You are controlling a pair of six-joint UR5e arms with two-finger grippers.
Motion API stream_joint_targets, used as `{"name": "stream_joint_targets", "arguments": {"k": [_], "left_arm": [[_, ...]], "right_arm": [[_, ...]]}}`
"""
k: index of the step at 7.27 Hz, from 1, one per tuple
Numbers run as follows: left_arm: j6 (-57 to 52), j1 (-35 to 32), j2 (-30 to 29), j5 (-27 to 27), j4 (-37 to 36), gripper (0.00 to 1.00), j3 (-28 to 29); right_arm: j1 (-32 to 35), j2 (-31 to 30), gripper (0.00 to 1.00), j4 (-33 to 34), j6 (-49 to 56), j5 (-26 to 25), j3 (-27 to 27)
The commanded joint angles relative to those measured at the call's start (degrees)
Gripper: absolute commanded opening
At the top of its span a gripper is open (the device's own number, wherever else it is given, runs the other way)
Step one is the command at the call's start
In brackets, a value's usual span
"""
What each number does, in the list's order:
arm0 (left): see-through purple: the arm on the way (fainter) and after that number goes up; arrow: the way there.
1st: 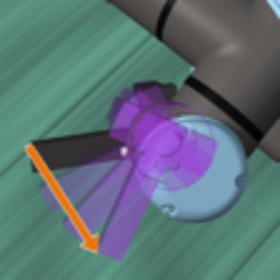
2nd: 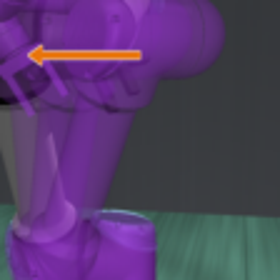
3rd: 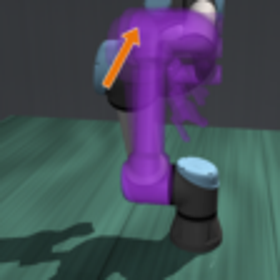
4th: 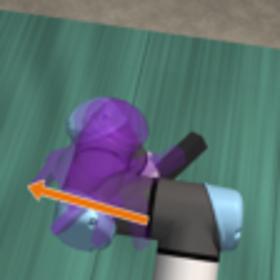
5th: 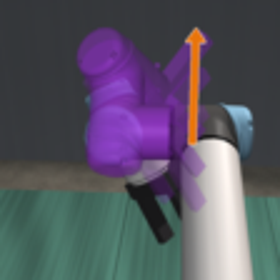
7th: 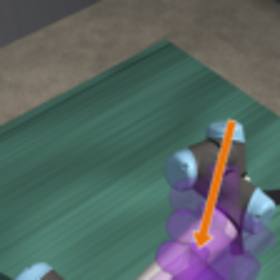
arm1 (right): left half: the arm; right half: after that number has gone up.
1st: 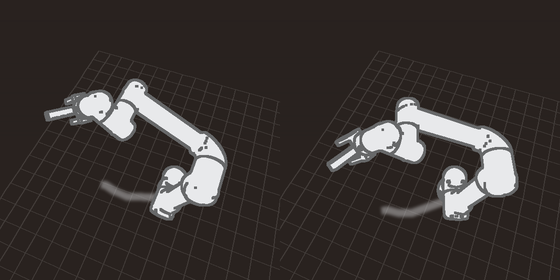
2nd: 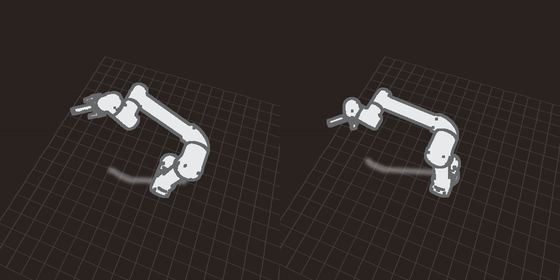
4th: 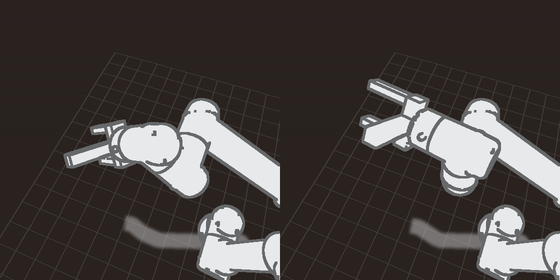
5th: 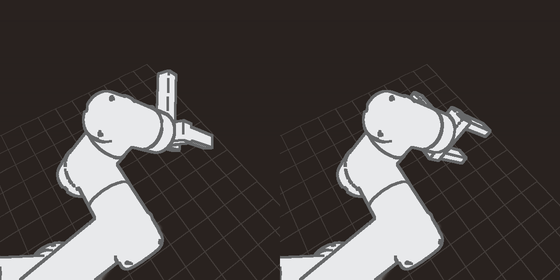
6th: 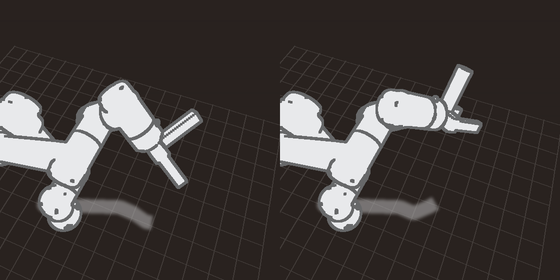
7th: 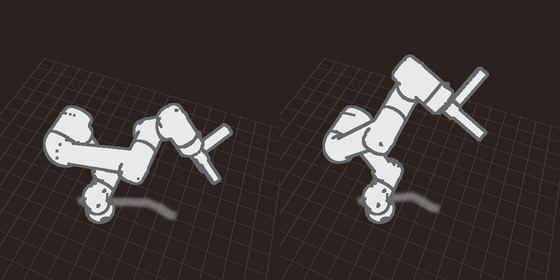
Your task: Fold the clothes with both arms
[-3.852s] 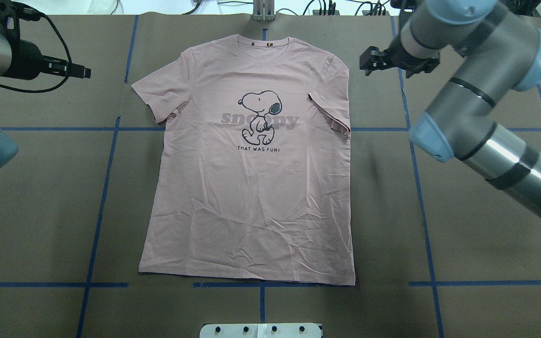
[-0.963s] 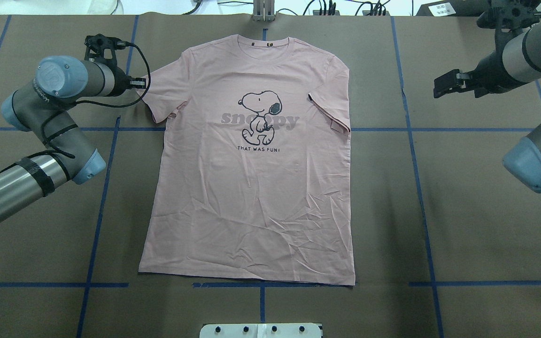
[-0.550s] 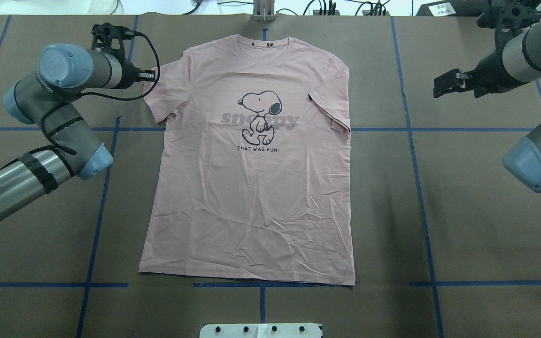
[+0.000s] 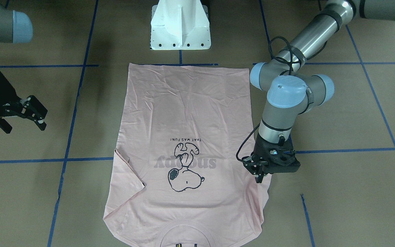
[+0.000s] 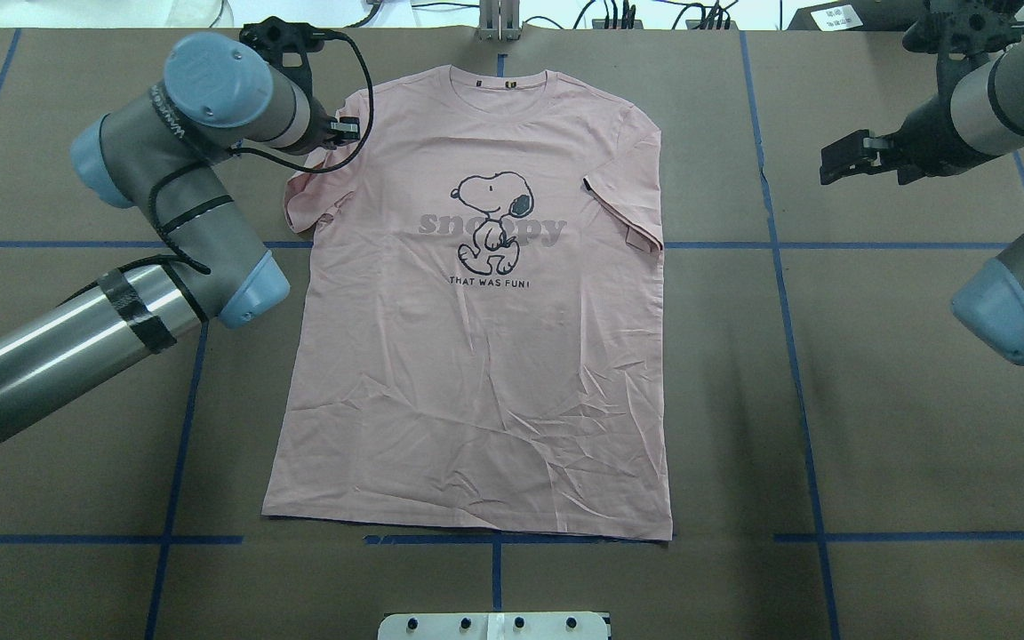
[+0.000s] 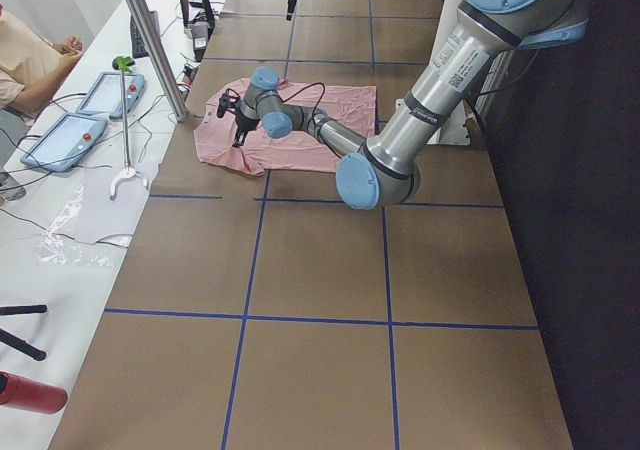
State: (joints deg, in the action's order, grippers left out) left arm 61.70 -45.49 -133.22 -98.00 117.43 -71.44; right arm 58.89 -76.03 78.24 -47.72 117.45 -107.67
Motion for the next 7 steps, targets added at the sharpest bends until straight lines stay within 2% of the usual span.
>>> {"name": "stream_joint_targets", "arguments": {"k": [1,6,7], "left_arm": [[3.85,1.89,-7.11,2.71,-2.56,0.0,6.89],[6.93,3.82,-8.54,3.08,-3.78,0.0,7.63],[6.24,3.83,-8.63,3.26,-3.7,0.38,7.63]], "right_arm": [[0.0,0.0,1.0,-0.02,0.0,-0.03,0.09],[0.0,0.0,1.0,-0.02,-0.09,-0.03,0.18],[-0.09,0.0,1.0,-0.02,-0.09,-0.03,0.18]]}}
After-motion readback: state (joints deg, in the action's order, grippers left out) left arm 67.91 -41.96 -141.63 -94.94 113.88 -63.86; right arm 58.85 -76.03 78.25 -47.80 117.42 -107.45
